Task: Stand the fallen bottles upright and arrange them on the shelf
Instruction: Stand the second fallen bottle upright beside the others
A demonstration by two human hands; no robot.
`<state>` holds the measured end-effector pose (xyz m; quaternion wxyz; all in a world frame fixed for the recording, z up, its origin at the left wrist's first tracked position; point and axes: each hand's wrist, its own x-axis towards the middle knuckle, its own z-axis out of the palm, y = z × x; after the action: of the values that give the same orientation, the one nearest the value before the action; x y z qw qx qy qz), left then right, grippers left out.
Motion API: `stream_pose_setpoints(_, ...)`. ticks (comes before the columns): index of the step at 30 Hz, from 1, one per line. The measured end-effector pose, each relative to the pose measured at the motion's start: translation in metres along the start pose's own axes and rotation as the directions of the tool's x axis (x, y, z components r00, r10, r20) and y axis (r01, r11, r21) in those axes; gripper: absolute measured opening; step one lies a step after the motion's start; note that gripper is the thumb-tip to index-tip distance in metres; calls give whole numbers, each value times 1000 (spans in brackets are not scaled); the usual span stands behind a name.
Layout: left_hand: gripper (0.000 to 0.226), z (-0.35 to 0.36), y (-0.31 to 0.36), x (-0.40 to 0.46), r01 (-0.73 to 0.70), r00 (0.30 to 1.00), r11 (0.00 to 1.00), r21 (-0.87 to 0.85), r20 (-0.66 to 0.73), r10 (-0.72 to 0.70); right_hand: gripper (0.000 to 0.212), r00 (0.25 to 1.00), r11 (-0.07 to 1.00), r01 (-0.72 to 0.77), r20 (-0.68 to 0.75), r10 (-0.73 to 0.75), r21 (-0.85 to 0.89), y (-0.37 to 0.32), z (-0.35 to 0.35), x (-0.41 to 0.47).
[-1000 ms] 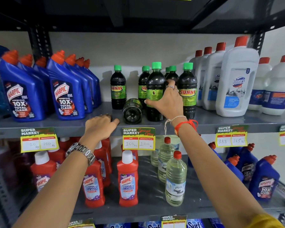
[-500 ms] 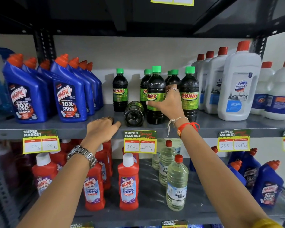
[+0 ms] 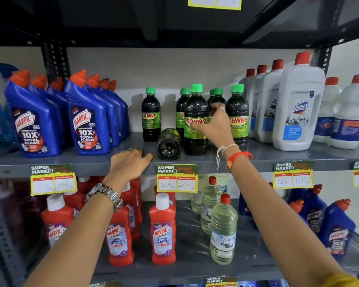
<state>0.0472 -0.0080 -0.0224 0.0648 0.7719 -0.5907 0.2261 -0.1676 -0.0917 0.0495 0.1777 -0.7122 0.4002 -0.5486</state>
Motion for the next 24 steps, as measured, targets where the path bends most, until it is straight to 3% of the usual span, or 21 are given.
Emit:
stream_pose_setpoints(3,46,1,-1,5,-7,996,999,-52,85,11,69,959,978,197,-192,-207,-70,-15,0,-11)
stream_pose_setpoints(5,60,-1,-9,6,13,994,980,-196,109,9,54,927,952,296,-215,-306,-81,-31,-1,-17)
stream_pose_setpoints(8,107,-7,-25,-4,-24,988,974,-227,144,58,40,928,919,355,-54,-368,-172,-54,6,-19)
stream_pose_setpoints(10,109,-6,-30,-12,-15,992,969,-246,116,45,38,924,868,383,135,-358,-316,-67,20,-19)
stream_pose_setpoints(14,90,2,-28,-20,-15,993,974,-224,-114,-11,44,890,739,354,449,-79,-573,-88,52,-12)
stream_pose_setpoints(17,78,6,-27,-20,-29,989,986,-166,-148,4,44,797,637,378,587,146,-672,-100,65,-3)
stream_pose_setpoints(20,62,7,-26,-20,13,987,973,-232,-152,-49,43,738,557,389,610,288,-734,-109,75,3)
stream_pose_setpoints(24,62,7,-24,-22,10,984,977,-214,-172,-48,41,736,451,328,524,430,-830,-107,83,7)
